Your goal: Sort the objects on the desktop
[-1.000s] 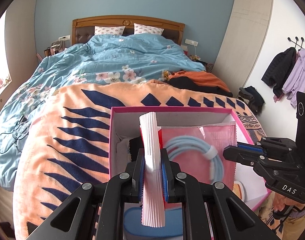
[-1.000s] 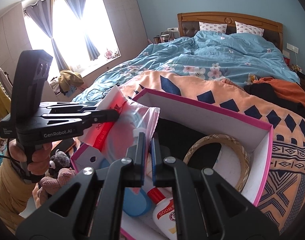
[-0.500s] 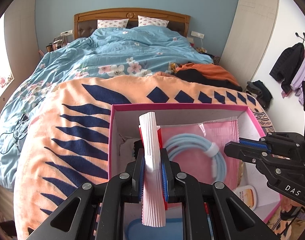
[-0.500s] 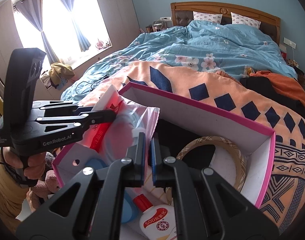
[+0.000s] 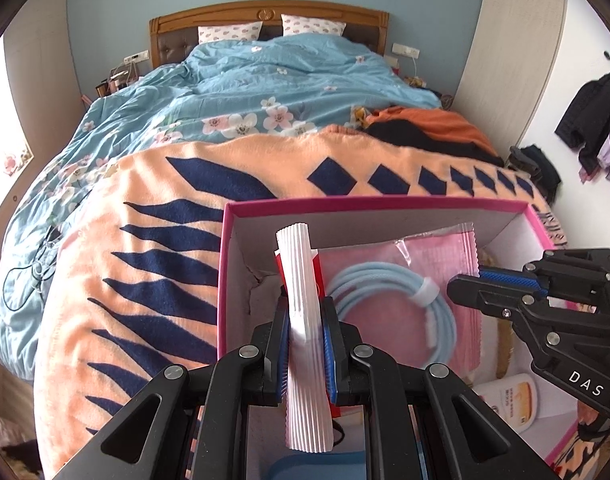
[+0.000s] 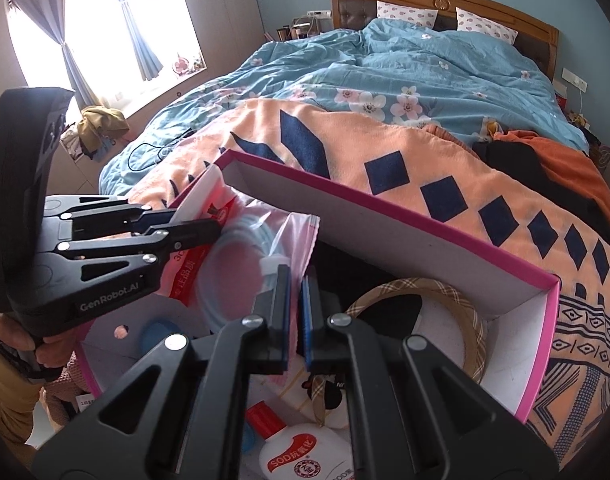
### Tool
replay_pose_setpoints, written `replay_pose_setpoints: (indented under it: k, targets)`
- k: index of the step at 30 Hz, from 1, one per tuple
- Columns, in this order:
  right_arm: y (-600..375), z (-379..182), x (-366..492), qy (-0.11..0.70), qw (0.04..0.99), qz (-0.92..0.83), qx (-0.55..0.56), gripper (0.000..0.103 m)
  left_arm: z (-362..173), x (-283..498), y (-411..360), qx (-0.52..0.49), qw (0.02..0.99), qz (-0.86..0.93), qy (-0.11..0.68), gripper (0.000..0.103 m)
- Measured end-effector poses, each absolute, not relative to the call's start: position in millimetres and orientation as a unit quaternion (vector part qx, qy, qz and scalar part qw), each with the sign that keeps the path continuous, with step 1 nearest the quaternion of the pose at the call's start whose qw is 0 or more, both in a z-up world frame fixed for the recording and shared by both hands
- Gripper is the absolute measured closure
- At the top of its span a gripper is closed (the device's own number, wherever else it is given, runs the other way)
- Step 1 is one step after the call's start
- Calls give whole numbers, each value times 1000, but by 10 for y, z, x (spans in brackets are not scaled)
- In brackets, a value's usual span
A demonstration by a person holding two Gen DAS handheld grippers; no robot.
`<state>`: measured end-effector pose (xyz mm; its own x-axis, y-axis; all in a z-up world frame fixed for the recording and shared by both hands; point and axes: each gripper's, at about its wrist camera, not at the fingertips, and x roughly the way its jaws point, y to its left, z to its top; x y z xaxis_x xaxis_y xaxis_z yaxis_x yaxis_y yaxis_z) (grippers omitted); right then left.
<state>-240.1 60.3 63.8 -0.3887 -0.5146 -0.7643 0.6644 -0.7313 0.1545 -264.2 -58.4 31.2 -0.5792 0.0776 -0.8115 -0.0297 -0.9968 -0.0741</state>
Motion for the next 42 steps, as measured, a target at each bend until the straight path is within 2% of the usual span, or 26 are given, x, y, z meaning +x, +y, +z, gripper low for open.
replay_pose_setpoints:
  k: [4,8,13,18,20,24,26,28,36,40,42]
  targets:
    - [562,530,-2494,95,343,-823,443,97,254,-2726,-599,-471,13,882,-23,88]
    - [508,403,-2560,105,328,-820,458,95,301,-2726,-596,-454,-9,891,-12,81]
    - [484,250,-2643,110,308,-816,477,92,324,-2699,-577,-444,-17,896,-1,80]
    - [502,186,-2698,111,296,-812,491,85,374,-2647,-560,-429,-21,903,4,79]
    - [506,142,-2721,116,289,-808,500,72,386,-2620,-550,-428,-20,903,3,77]
    - [556,180,-2723,107,286,-815,492,71,402,-2561,-524,-423,-18,906,7,74]
    - [582,224,-2699,101,292,-819,484,64,408,-2533,-528,-422,-13,906,5,73]
    - [630,275,-2671,94,292,-823,479,63,415,-2489,-523,-417,-7,909,4,73]
    - [806,563,-2446,60,324,-833,445,63,563,-2163,-430,-367,6,930,4,48]
    - [878,705,-2245,50,347,-834,425,63,666,-1927,-339,-336,15,942,11,31]
    - [927,759,-2137,47,357,-836,414,62,707,-1798,-285,-323,22,946,10,28]
